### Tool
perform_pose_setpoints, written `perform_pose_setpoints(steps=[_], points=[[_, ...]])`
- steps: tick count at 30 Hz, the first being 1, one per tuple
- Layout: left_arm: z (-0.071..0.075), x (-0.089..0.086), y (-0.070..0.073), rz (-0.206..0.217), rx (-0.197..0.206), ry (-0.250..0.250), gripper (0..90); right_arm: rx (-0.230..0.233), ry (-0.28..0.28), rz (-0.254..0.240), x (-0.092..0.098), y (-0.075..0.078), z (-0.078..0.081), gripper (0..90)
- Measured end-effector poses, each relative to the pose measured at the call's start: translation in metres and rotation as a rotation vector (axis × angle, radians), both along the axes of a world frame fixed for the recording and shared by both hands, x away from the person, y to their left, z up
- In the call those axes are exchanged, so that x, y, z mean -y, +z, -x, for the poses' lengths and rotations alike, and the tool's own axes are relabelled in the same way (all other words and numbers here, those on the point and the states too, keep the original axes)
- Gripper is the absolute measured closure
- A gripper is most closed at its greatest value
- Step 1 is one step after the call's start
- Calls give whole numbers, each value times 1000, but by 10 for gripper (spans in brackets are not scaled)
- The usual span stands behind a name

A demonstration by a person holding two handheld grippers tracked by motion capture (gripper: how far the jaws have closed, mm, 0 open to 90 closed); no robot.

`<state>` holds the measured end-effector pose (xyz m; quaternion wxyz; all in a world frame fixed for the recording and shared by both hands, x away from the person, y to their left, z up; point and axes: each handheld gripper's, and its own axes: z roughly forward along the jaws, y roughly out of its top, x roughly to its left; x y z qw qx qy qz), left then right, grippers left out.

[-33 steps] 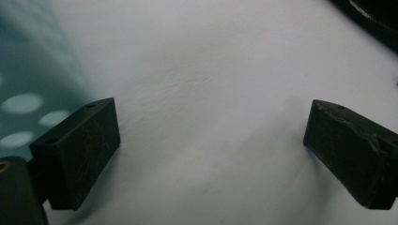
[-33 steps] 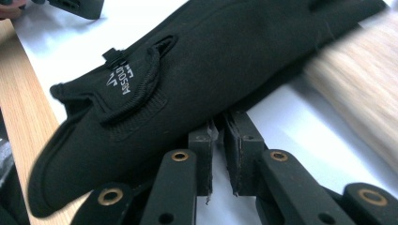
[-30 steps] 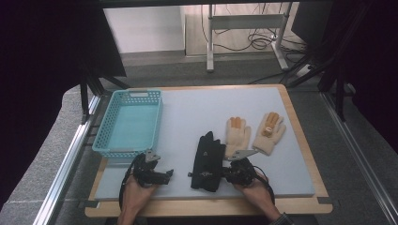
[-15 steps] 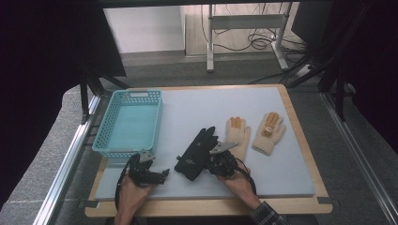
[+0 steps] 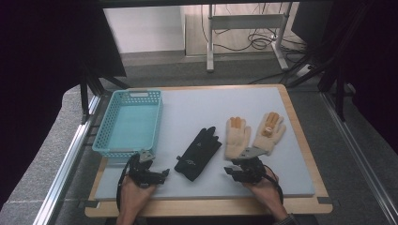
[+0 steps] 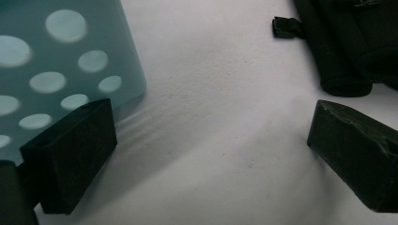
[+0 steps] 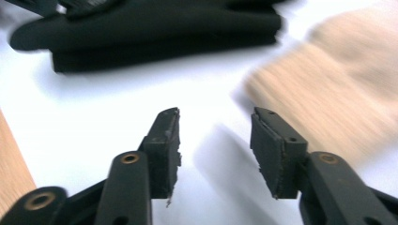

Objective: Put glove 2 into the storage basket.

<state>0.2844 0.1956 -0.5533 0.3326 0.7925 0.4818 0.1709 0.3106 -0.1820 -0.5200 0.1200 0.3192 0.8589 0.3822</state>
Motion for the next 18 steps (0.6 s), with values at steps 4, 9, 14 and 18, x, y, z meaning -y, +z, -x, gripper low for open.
perform_pose_setpoints(steps=[4,9,14,18], points=[[0,0,0,1,0,0,17,10,-32,16,17,1,3,462],[0,0,0,3,0,1,16,25,-101,23,48,1,2,372],[0,0,0,2,0,0,17,37,-151,39,62,-9,-5,294],[0,0,0,7,1,3,17,60,-141,52,61,-11,-5,251]])
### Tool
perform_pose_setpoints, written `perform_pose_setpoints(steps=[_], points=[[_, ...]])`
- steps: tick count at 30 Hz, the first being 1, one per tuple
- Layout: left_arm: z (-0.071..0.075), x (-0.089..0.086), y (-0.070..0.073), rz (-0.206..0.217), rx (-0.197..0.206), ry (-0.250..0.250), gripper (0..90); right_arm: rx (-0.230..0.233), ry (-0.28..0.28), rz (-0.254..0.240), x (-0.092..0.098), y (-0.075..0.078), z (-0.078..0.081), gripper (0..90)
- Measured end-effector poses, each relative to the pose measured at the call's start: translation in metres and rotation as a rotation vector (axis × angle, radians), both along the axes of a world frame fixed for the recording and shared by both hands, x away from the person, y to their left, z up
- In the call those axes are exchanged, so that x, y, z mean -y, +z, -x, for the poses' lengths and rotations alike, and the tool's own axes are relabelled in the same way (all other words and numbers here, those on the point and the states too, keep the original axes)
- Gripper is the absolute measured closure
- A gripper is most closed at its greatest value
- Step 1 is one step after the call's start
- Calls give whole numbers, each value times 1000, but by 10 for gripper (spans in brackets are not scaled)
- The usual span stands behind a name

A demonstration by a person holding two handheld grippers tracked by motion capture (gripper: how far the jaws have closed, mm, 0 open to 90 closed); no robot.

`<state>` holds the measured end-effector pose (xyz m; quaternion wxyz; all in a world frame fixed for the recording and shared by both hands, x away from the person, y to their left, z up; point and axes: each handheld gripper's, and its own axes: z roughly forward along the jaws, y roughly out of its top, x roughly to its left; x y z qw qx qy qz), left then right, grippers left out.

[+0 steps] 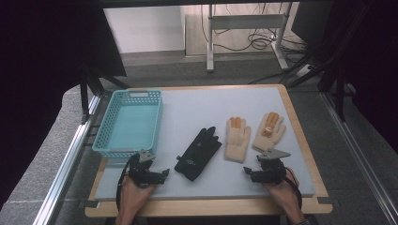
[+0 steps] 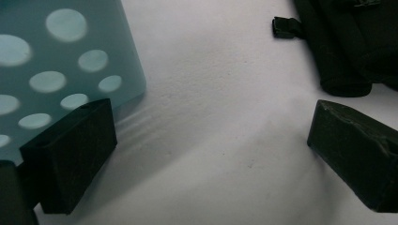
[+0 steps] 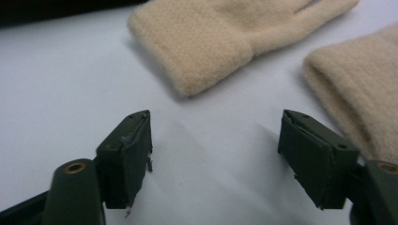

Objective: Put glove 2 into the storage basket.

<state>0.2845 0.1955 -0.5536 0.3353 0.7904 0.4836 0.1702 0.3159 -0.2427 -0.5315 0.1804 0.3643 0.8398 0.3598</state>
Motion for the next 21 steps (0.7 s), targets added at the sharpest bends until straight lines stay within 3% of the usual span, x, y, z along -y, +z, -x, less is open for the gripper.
perform_pose_setpoints(steps=[11,17,21], points=[[1,-1,1,-1,5,-9,35,6,-11,-1,0,-1,0,230],[8,5,5,30,-7,-57,48,6,-13,-2,0,-1,1,228],[10,12,15,39,7,-82,47,7,-14,-2,0,-2,1,228]])
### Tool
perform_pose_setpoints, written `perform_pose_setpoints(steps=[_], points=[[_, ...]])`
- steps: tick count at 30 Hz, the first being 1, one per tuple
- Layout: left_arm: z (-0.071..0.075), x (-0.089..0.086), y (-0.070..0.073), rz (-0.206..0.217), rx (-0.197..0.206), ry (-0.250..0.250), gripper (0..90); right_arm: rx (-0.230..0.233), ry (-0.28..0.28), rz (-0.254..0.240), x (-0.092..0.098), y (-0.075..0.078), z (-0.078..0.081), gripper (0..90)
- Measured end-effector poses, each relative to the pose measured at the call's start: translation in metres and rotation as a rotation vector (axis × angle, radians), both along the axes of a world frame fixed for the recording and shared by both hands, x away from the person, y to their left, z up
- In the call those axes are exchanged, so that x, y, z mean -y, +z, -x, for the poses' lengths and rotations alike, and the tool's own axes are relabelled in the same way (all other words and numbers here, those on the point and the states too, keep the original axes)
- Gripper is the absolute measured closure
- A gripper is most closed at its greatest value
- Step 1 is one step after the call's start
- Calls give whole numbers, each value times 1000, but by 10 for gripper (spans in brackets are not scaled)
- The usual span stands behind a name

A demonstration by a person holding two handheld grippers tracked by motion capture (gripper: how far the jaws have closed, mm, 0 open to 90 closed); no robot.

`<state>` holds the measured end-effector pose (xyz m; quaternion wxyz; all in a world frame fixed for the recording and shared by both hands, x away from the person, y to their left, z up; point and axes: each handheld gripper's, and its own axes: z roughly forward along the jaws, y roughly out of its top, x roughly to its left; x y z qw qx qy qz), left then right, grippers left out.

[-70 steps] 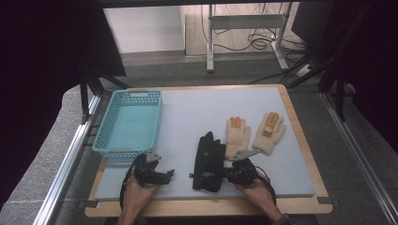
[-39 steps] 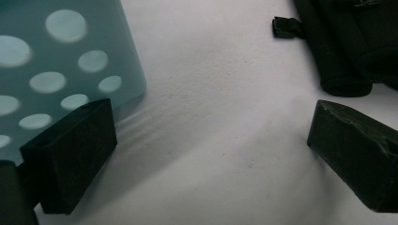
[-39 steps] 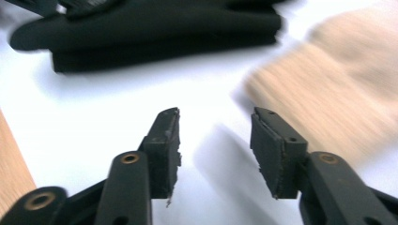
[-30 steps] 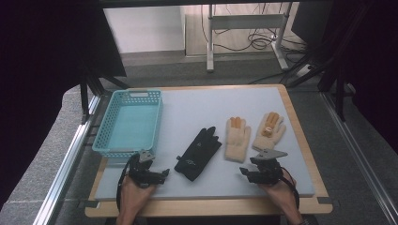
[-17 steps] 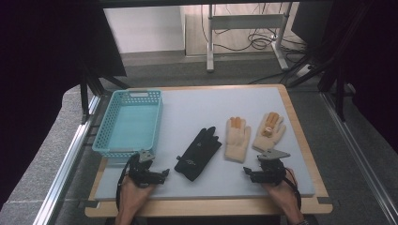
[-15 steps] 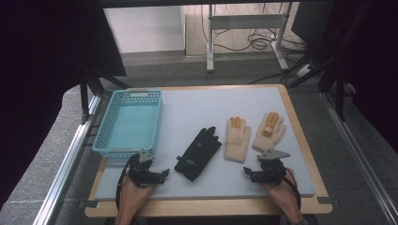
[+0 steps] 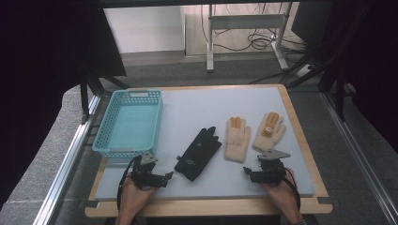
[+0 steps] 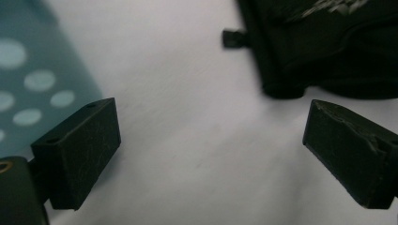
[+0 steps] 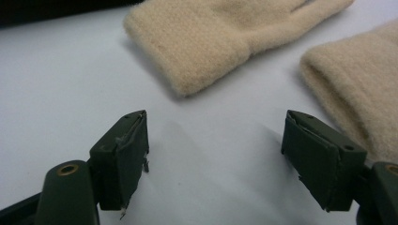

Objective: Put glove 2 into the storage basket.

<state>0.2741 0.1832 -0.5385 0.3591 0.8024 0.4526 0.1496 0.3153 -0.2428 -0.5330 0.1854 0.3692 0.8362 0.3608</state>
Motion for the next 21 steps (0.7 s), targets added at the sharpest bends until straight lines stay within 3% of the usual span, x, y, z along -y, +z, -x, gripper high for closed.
perform_pose_setpoints(steps=[5,11,16,17,21], points=[[-2,14,20,52,8,-39,42,0,0,0,0,0,0,228],[-11,37,32,66,16,-83,34,1,-1,0,0,0,0,228],[-24,61,37,45,3,-111,11,1,-1,0,0,0,0,227],[-32,69,35,29,-16,-117,8,1,-1,0,0,0,0,228],[-41,90,33,-9,-18,-130,0,1,-1,0,0,0,0,227]])
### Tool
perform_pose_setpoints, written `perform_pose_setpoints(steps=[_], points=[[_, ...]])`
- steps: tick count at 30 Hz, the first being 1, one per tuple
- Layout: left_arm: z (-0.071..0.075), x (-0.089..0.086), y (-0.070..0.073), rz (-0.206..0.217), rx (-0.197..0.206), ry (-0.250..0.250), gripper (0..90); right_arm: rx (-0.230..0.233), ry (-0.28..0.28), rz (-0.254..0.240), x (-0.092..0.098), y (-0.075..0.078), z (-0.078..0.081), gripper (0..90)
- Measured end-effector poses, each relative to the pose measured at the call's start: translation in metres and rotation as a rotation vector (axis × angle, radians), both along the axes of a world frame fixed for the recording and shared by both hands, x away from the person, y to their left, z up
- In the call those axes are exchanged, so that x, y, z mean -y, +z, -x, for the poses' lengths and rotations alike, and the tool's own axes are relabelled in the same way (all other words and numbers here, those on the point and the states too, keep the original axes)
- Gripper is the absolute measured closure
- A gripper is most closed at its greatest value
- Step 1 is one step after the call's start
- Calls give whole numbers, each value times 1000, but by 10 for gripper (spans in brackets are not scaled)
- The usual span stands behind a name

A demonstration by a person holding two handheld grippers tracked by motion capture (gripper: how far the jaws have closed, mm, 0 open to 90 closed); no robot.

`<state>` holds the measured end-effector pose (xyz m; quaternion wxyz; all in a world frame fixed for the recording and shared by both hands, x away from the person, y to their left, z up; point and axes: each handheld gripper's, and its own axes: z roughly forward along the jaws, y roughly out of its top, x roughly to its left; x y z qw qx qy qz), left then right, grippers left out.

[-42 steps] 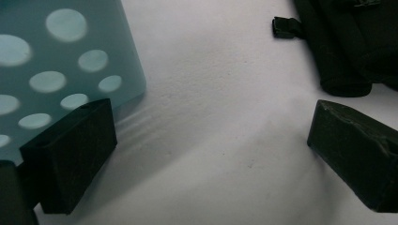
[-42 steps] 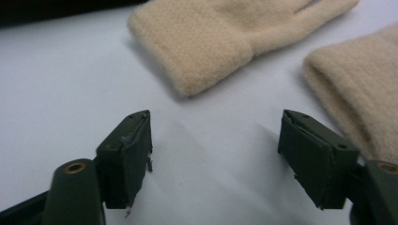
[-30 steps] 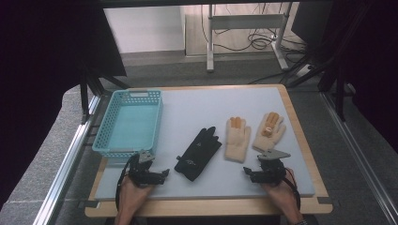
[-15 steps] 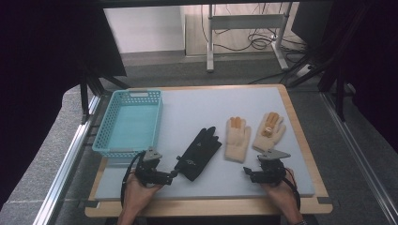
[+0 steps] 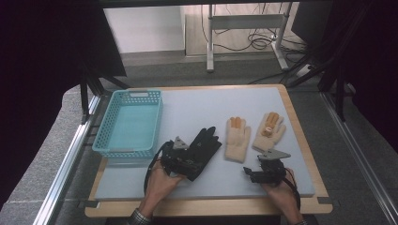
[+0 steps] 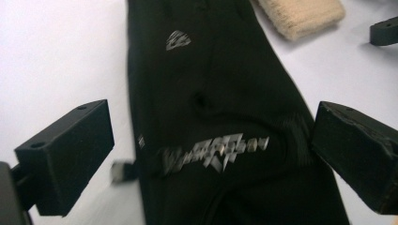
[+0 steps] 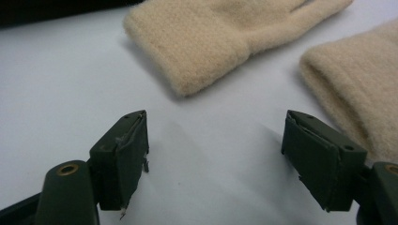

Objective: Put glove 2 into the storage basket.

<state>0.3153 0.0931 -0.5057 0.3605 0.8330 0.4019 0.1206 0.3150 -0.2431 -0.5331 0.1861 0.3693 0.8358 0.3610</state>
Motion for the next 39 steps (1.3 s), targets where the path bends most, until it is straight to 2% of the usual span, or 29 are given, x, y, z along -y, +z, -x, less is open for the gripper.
perform_pose_setpoints(steps=[1,2,5,6,9,11,12,13,14,15,16,17,18,19,21,22,25,26,30,35,36,38,39], points=[[0,0,0,0,0,0,0,0,0,0,0,0,0,227],[-3,10,1,-15,9,-10,0,0,0,0,0,0,0,228],[-6,19,0,-26,12,-13,0,0,0,0,0,0,0,228],[-9,27,-4,-53,10,-15,0,0,0,0,0,0,0,228],[-15,34,-13,-121,23,6,0,0,0,-1,0,0,0,227],[-18,34,-16,-133,21,19,0,1,0,-1,0,0,0,227],[-24,29,-21,-148,-1,39,0,1,0,-1,0,0,0,227],[-24,29,-21,-148,-1,39,0,1,0,-1,0,0,0,227],[-29,23,-25,-155,-18,52,0,1,0,-1,0,0,0,227],[-31,21,-27,-146,-30,54,0,0,0,-2,0,0,0,227],[-33,18,-28,-119,-50,51,0,0,0,-1,0,0,0,227],[-33,18,-28,-119,-50,51,0,0,0,-1,0,0,0,227],[-36,16,-30,-97,-78,34,0,0,-1,-2,0,0,0,227],[-36,16,-30,-97,-78,34,0,0,-1,-1,0,0,0,227],[-35,19,-30,-99,-86,21,0,0,-1,-2,0,0,0,227],[-35,24,-29,-143,-79,0,0,0,-1,-1,0,0,0,227],[-36,25,-28,-147,-94,-5,0,0,-1,-1,0,0,0,227],[-39,25,-27,-157,-115,-11,0,0,-1,-1,0,0,0,227],[-45,26,-22,-182,-154,-11,52,0,-1,-1,0,0,0,227],[-48,22,-17,-193,-178,8,188,0,-1,-1,0,0,0,227],[-51,23,-13,-215,-200,7,217,0,-2,-1,0,0,0,227],[-54,23,-11,-231,-213,5,251,0,-1,-1,0,0,0,227],[-56,23,-8,-242,-226,-5,317,0,-1,-1,0,0,0,227]])
